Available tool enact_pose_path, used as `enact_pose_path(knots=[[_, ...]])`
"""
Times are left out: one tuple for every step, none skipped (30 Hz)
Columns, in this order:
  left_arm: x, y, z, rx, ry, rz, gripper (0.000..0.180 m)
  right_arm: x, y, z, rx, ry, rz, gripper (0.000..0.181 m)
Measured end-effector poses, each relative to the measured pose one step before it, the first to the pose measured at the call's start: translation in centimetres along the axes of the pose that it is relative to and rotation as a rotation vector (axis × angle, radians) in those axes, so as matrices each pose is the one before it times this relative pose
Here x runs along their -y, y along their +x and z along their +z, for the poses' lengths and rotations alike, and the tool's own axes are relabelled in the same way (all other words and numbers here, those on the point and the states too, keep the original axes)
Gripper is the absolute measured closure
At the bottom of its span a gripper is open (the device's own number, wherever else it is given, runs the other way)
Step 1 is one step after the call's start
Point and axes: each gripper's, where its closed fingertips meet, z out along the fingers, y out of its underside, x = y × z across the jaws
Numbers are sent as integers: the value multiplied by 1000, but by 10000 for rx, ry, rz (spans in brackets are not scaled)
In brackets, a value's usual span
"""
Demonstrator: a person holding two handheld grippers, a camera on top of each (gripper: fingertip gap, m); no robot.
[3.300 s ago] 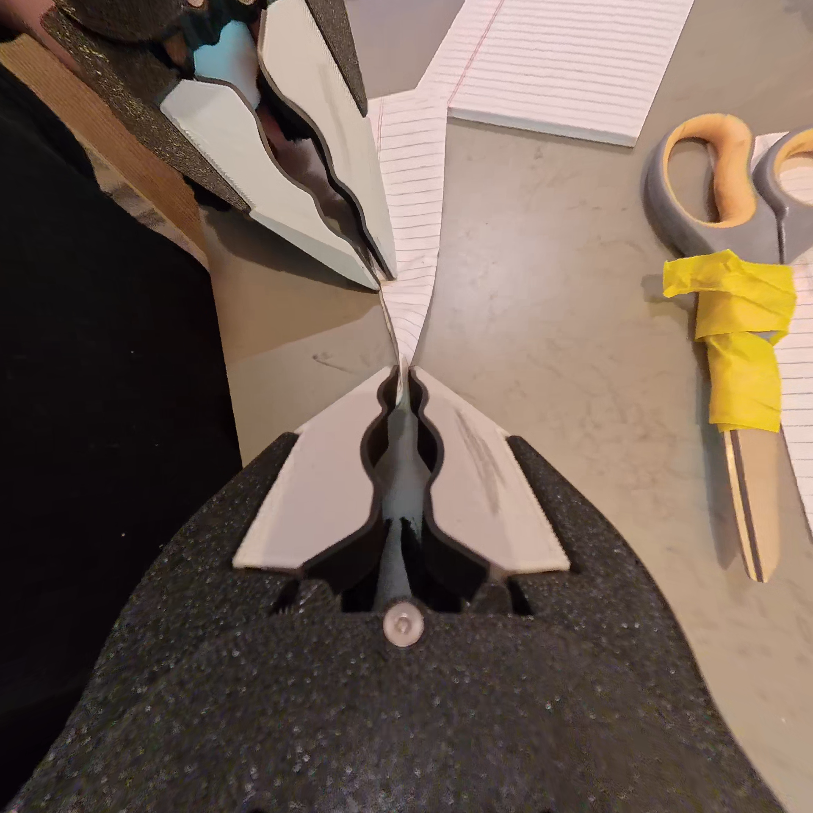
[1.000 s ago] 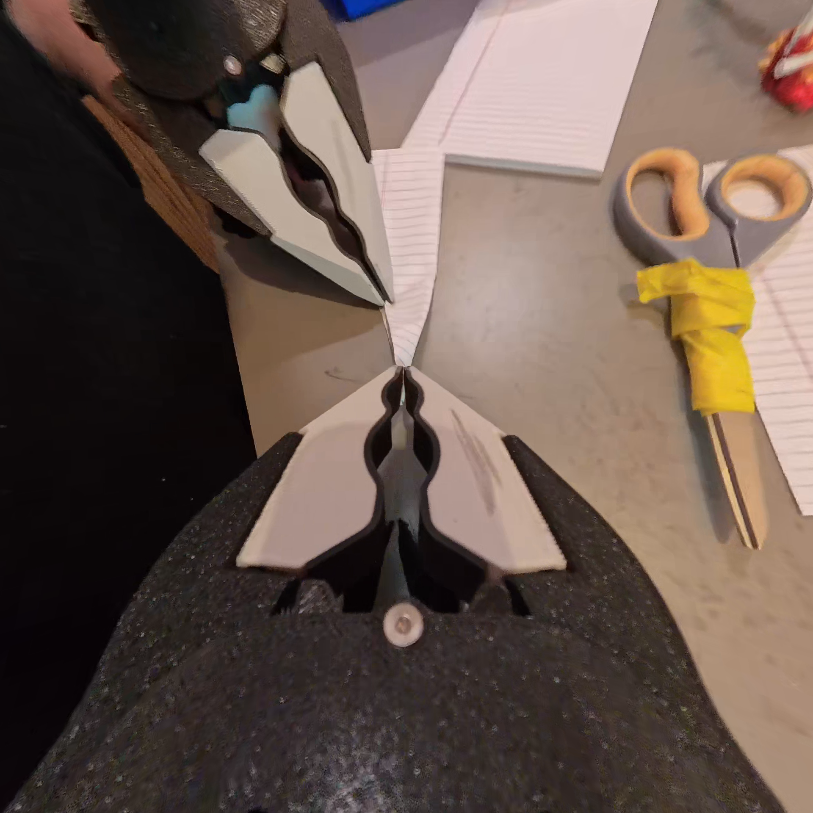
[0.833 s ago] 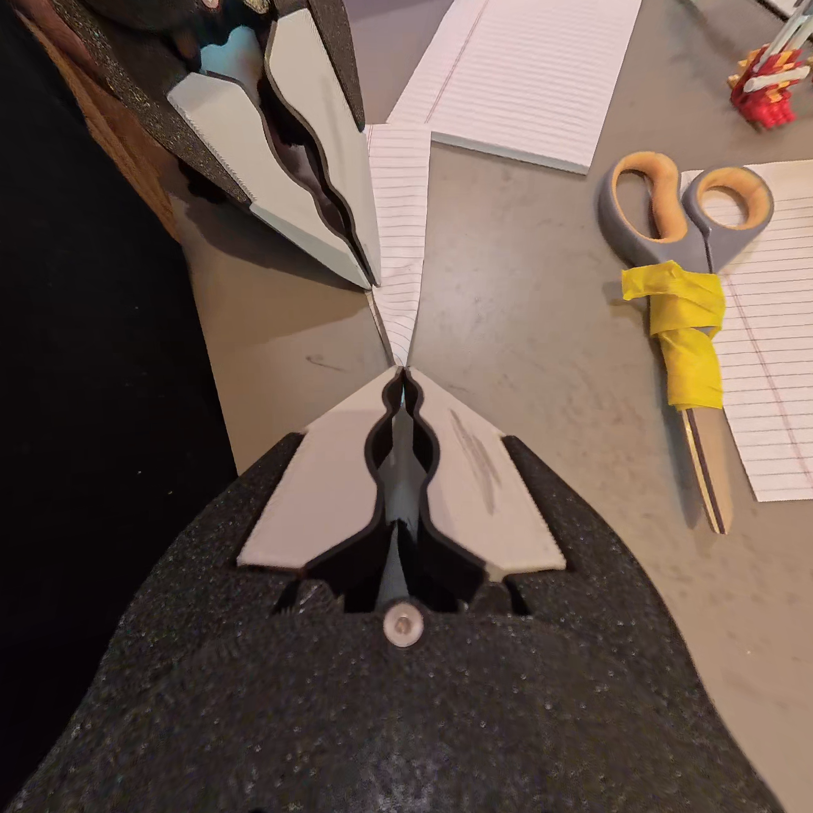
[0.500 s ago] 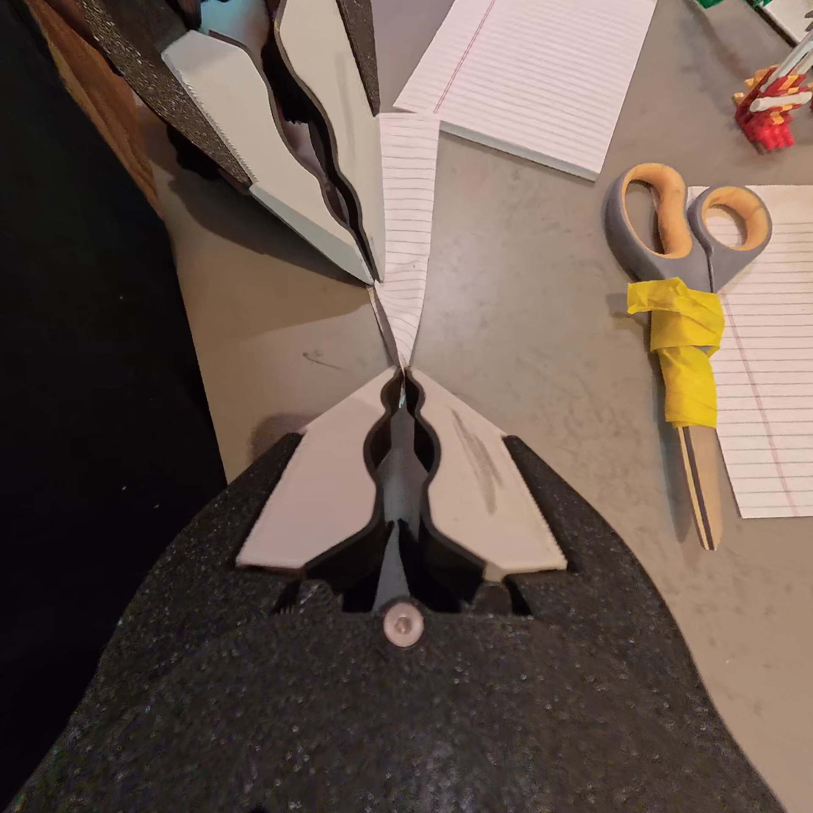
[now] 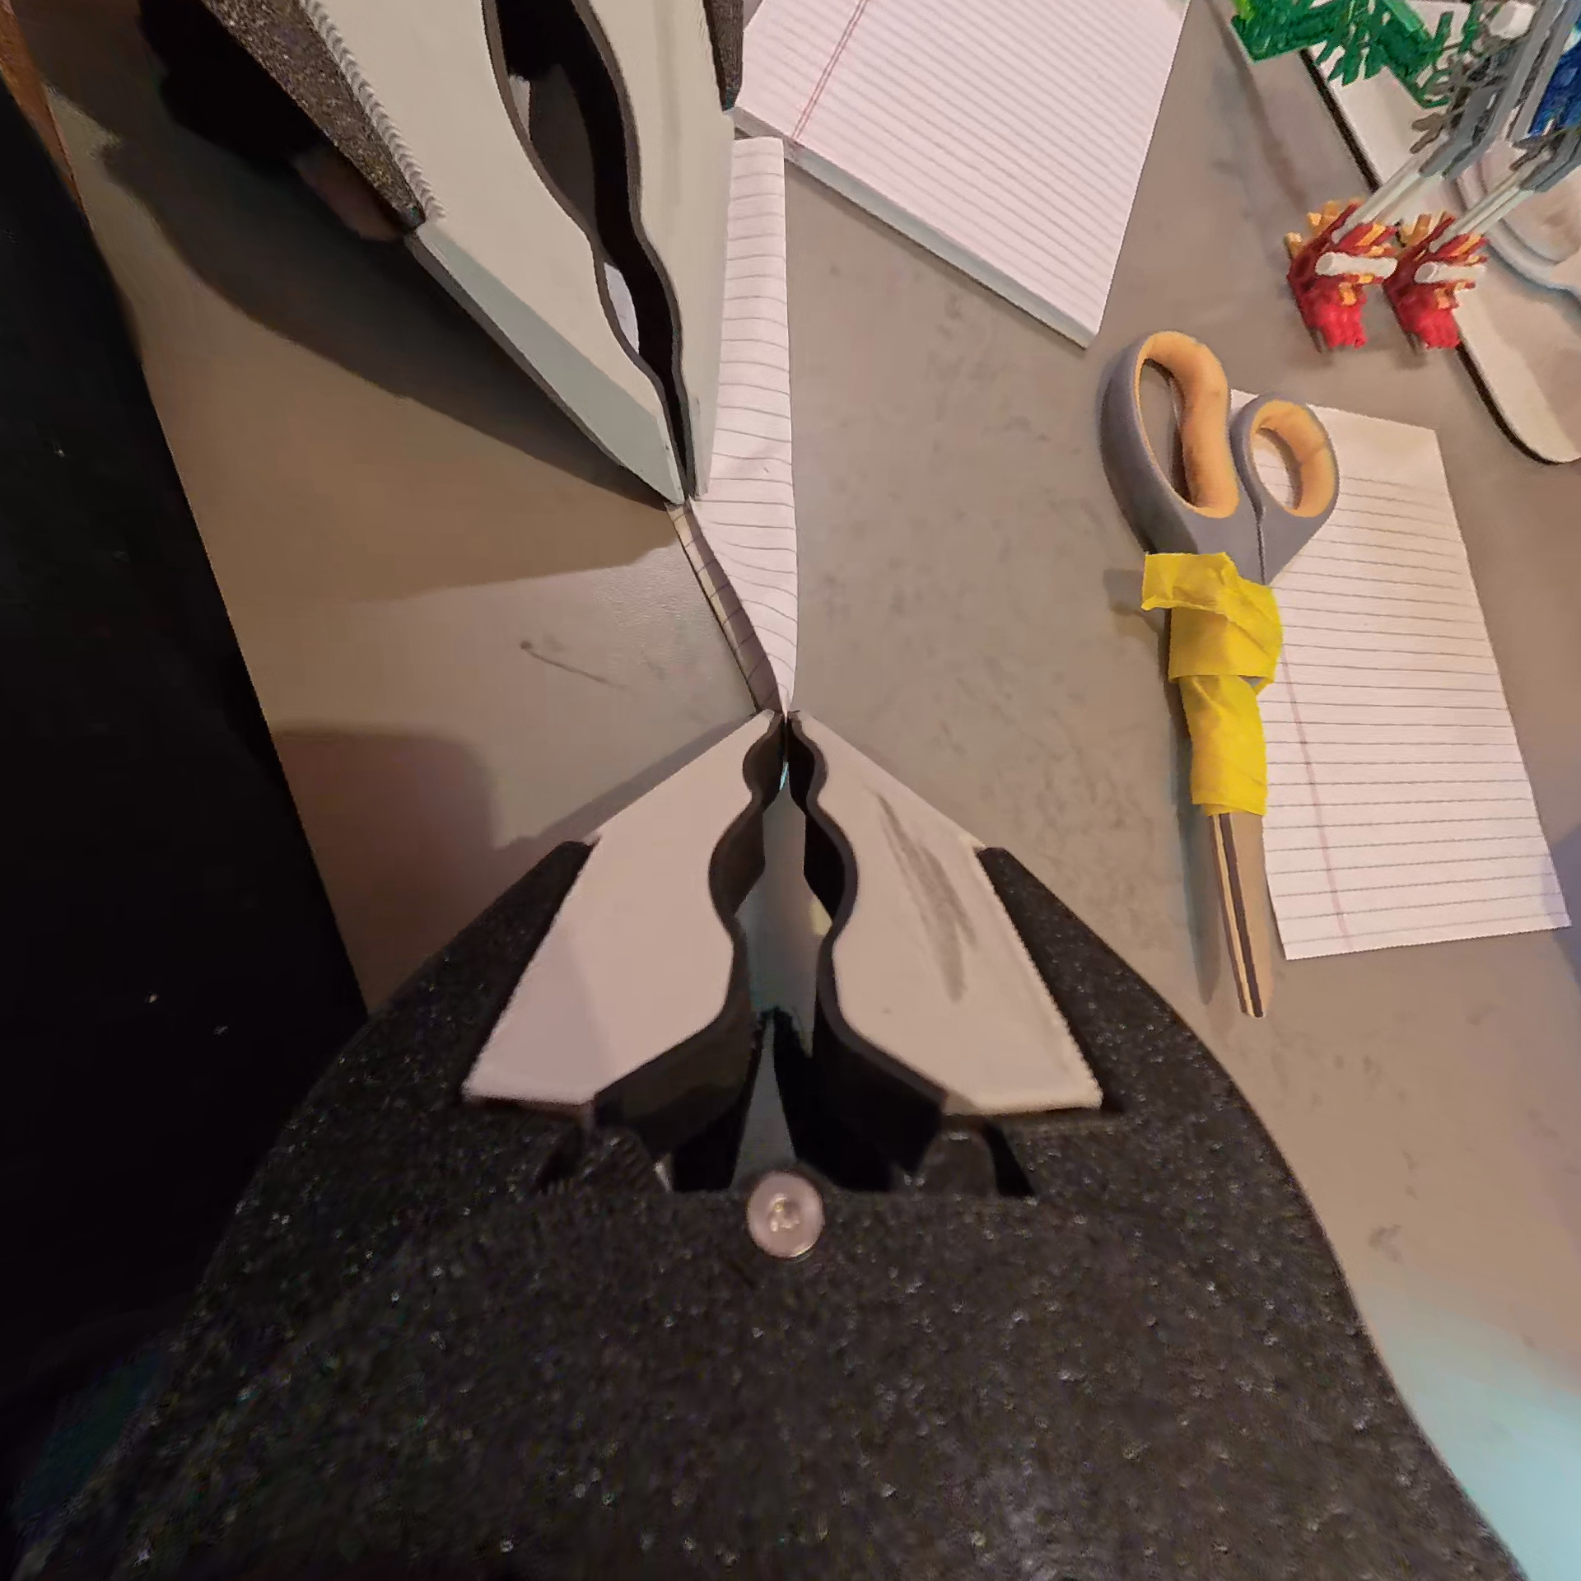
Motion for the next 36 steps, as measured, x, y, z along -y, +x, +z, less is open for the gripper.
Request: enact_pose_path(knots=[[-5,6,-10,15,-38,-13,180,4,33,18,-106,-19,-170,181],[-3,3,0,39,-44,63,180,0,51,29,-114,9,-143,181],[-13,0,1,66,-34,114,180,-2,-5,2,-11,15,-18,181],[-9,7,-13,50,-23,80,180,-9,1,9,24,-14,-23,181],[-8,20,-25,10,-34,43,180,18,27,18,-36,1,-135,181],[15,23,-79,14,-27,63,180,13,2,28,-32,23,-102,181],[97,-34,-176,46,18,147,180,8,-30,3,53,24,12,181],[142,-63,-270,28,11,115,179,-4,0,1,50,17,-13,181],[223,-154,-303,35,9,10,179,6,1,10,11,15,-28,181],[290,-246,-304,64,4,-30,176,-2,1,1,19,5,19,181],[451,-134,-263,-20,29,42,173,-1,-10,11,16,-3,8,181],[598,-141,-193,-6,31,100,172,1,-10,0,-4,8,-8,181],[801,-80,-81,-46,84,124,172,8,-1,8,-21,2,-34,181],[818,-46,82,-72,26,143,170,-1,-9,-1,4,-1,4,181],[769,-93,198,-45,-32,151,167,4,1,1,30,7,29,181],[678,-48,334,-102,-47,146,165,-7,5,-2,25,8,16,181],[356,150,520,-236,-166,142,164,4,4,9,9,6,3,181],[-52,177,694,-215,-294,164,163,3,1,5,7,4,-1,181],[-391,164,784,-144,-351,201,162,-3,-8,-11,16,6,11,181],[-537,244,719,-104,-351,243,163,0,12,4,15,1,12,181],[-245,117,491,77,-118,252,164,0,3,0,-2,0,-2,181],[-278,175,360,85,-104,208,166,-1,-4,-7,10,2,17,181],[-231,149,253,107,-58,112,165,-4,-5,11,51,-6,68,181],[48,-75,23,222,121,64,170,-3,1,-4,45,1,46,181],[-95,-184,25,233,28,33,174,1,0,-2,59,3,63,181],[-9,39,24,86,47,79,174,-2,5,0,111,-8,146,181],[-15,-13,-14,171,17,225,175,-4,-7,-5,123,-13,197,181],[-39,2,24,259,4,335,175,-10,5,3,104,-5,153,181],[-26,33,18,271,-3,315,175,-7,9,-6,154,-14,254,181],[-13,39,-10,243,-12,245,175,-12,13,-13,215,-9,372,181],[-14,52,9,228,-30,162,176,-20,24,-8,208,-5,306,181],[-12,13,29,184,-28,29,176,1,23,8,192,-7,259,181],[-3,-5,15,125,12,-34,176,-3,-4,-14,249,-1,332,181],[-16,7,12,54,39,-36,176,-33,-8,-48,272,-1,336,181],[11,-24,28,7,37,-50,176,-22,38,-119,218,28,262,181],[-2,-14,21,-6,26,-4,177,-59,123,-198,155,54,239,179]])
